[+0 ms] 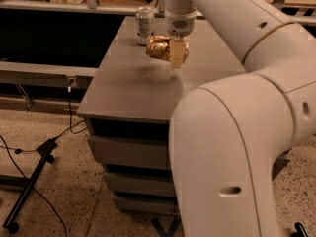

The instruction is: Knock orange can over

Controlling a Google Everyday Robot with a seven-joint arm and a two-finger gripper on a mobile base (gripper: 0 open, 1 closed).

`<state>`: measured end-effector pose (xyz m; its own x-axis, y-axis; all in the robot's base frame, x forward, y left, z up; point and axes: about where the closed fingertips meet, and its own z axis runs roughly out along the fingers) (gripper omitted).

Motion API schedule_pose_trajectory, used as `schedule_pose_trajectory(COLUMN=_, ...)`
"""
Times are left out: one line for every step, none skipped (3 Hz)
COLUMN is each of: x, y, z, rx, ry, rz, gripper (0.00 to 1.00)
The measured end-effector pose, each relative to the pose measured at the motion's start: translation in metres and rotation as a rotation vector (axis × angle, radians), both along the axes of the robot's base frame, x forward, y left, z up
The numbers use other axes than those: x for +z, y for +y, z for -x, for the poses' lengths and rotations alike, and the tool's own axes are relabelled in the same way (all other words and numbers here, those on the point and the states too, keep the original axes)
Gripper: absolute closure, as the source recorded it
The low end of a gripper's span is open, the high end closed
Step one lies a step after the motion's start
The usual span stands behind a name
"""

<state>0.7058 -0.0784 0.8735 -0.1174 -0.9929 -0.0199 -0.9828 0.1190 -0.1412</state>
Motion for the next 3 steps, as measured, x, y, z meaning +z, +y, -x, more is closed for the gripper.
schedule_pose_trajectory(x=-0.013, y=0.0, z=0.001, rx=0.008, ry=0.034, rz=-0.015, gripper=1.0)
schedule_pose_trajectory(x=-0.02, y=-0.004, z=0.008, rx=0.033, ry=0.016, rz=-0.043, gripper=1.0)
schedule_pose_trajectory(x=-0.025, y=-0.006, z=0.023, rx=0.09, ry=0.009, rz=-0.059, gripper=0.76)
